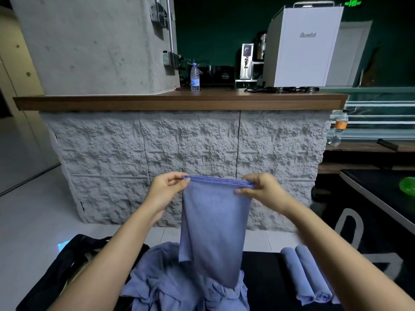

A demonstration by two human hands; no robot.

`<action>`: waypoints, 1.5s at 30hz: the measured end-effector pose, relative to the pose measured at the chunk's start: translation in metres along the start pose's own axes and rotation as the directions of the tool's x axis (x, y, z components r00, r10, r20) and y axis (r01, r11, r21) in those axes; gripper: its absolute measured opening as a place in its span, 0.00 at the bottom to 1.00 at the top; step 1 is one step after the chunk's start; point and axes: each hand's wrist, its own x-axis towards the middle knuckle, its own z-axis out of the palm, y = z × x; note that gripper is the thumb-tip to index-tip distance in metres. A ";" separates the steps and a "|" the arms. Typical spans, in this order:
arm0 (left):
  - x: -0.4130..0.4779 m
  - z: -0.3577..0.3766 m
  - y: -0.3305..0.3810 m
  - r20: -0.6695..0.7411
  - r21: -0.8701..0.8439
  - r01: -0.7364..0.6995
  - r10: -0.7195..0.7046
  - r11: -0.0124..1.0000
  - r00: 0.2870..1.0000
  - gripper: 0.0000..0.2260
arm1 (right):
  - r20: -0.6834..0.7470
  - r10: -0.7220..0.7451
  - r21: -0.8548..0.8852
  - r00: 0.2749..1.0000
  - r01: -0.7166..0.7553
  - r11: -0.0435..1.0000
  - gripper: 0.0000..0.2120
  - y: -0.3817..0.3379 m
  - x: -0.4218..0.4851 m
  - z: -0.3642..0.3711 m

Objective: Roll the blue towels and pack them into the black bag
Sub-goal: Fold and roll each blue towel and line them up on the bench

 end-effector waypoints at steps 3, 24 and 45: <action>-0.001 0.016 -0.016 0.007 0.030 0.000 -0.001 1.000 1.000 0.07 | -0.184 -0.065 -0.103 0.981 0.046 0.994 0.05 0.009 -0.007 0.006; 0.037 0.140 -0.131 0.169 0.247 0.232 -0.278 0.941 0.946 0.06 | -0.177 0.457 -0.077 0.872 -0.475 0.877 0.04 0.156 -0.041 -0.029; -0.069 0.153 -0.340 0.391 0.784 -0.040 -0.442 0.619 0.807 0.13 | 0.162 0.663 -0.508 0.731 -0.514 0.691 0.18 0.285 -0.180 0.098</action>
